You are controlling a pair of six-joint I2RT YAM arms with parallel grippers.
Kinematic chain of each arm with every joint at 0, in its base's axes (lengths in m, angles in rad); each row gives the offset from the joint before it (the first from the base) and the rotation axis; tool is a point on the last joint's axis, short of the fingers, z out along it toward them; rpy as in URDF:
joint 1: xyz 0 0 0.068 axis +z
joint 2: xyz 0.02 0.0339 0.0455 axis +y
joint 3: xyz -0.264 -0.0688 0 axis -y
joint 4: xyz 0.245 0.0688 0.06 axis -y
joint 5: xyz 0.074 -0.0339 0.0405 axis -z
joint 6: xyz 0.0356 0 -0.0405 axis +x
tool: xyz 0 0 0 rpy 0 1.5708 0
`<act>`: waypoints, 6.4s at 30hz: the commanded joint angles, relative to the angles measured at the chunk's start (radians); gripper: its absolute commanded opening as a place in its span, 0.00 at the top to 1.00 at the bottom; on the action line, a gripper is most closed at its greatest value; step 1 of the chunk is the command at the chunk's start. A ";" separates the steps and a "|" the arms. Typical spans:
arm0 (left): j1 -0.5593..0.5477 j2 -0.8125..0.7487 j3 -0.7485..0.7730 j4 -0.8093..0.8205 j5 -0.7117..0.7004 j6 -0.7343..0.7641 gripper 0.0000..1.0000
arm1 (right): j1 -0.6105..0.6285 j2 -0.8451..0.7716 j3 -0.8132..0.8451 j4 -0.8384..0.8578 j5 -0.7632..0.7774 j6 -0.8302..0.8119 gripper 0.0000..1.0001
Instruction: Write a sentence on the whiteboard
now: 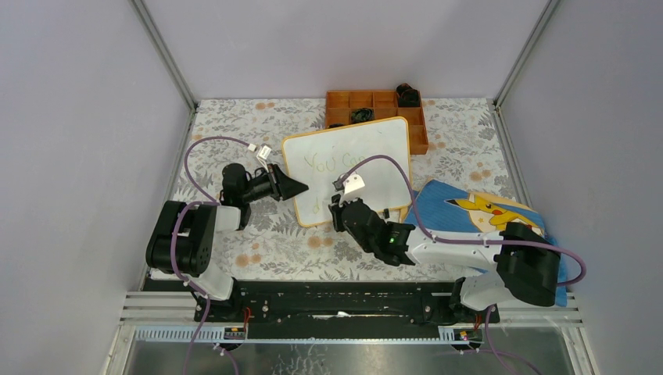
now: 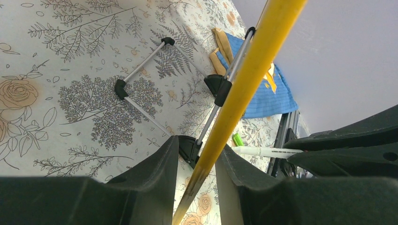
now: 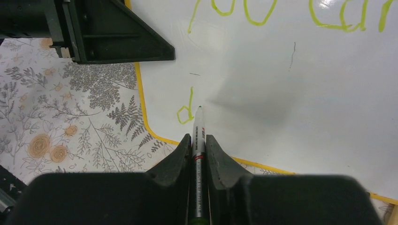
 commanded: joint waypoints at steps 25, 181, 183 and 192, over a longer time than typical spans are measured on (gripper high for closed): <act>-0.004 -0.019 0.023 -0.017 -0.021 0.040 0.60 | -0.006 0.069 0.017 0.007 -0.028 0.034 1.00; -0.031 -0.034 0.041 -0.122 -0.038 0.111 0.60 | -0.097 -0.172 -0.144 0.024 -0.033 0.016 1.00; -0.032 -0.034 0.041 -0.123 -0.039 0.111 0.60 | -0.098 -0.160 -0.133 0.029 -0.048 0.016 1.00; -0.032 -0.033 0.044 -0.135 -0.040 0.119 0.60 | -0.097 -0.095 -0.094 0.062 -0.061 0.025 1.00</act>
